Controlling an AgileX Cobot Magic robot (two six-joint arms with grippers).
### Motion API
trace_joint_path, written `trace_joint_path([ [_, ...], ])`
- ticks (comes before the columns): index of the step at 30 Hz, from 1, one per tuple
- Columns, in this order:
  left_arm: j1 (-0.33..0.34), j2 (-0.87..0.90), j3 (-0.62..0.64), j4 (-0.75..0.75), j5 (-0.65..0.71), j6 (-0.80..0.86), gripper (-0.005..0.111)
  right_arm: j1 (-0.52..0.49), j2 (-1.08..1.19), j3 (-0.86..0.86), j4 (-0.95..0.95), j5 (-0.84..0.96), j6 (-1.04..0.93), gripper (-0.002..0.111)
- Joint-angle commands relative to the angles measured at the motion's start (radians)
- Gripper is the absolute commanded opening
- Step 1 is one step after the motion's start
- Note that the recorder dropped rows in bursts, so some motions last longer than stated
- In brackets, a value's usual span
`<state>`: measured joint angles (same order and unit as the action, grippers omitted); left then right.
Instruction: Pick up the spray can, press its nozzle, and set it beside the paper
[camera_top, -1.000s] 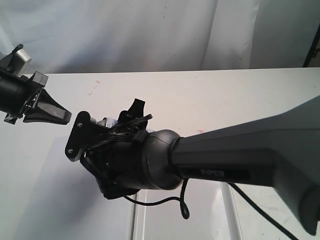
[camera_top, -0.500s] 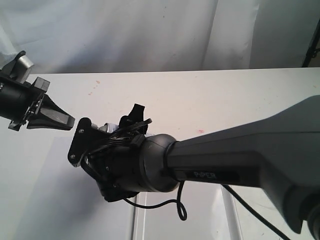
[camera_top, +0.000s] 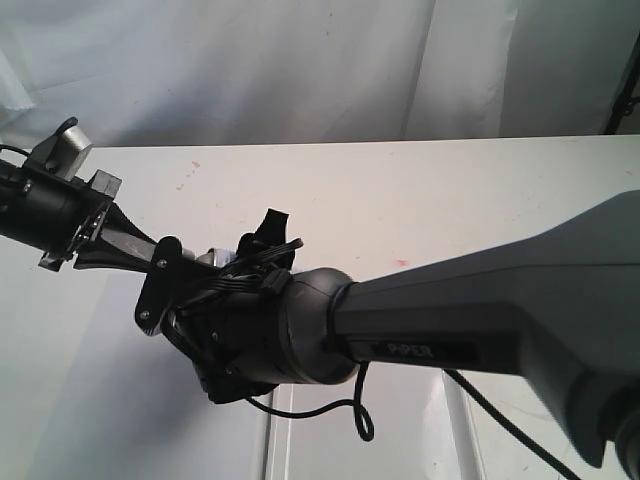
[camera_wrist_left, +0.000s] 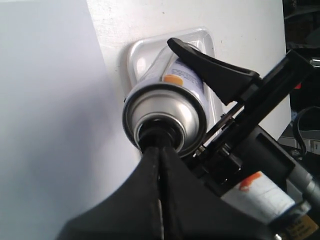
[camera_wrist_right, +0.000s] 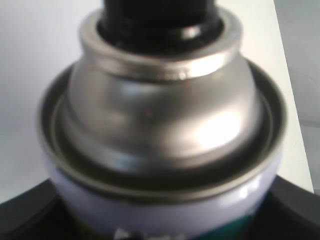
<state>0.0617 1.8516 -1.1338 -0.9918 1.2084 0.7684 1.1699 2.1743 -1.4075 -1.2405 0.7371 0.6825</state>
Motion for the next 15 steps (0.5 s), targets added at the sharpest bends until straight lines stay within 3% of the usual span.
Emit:
trace_joint_path([
  [1,-0.002,0.0,0.006,-0.023,-0.012,0.017,0.0,-0.003,-0.024,-0.011,-0.017,-0.005,-0.007,0.0],
  [15,-0.032,0.035,0.014,-0.019,-0.028,0.017,0.0,-0.001,-0.024,-0.017,-0.025,-0.008,-0.007,0.0],
])
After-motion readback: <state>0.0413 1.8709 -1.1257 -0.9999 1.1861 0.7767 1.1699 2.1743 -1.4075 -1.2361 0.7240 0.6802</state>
